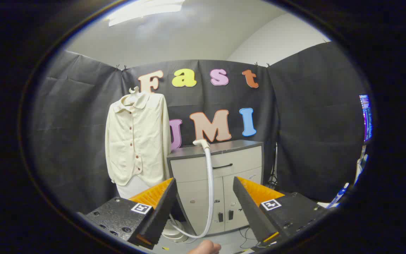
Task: Iron the clothes twice with a garment steamer, once on the left side and once on the right side.
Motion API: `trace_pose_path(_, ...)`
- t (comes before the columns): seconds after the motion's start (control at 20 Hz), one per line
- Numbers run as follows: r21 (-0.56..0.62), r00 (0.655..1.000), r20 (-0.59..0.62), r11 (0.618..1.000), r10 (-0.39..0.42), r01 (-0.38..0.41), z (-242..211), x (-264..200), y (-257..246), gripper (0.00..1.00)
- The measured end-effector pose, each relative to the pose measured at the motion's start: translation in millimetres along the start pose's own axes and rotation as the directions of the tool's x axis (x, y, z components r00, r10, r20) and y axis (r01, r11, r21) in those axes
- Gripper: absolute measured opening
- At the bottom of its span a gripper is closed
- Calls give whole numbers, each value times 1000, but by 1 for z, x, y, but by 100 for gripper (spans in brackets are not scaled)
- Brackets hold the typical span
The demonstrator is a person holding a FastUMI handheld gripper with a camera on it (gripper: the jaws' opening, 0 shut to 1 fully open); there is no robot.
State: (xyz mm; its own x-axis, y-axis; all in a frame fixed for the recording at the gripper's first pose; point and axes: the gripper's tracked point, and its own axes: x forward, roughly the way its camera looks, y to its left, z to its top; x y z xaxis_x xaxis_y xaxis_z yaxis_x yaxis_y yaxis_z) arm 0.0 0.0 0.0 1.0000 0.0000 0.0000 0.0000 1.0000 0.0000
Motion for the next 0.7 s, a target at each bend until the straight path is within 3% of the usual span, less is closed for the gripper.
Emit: trace_pose_path(0.7, 21, 1000, -14, 1000, -13, 13, -13, 12, 6, 97)
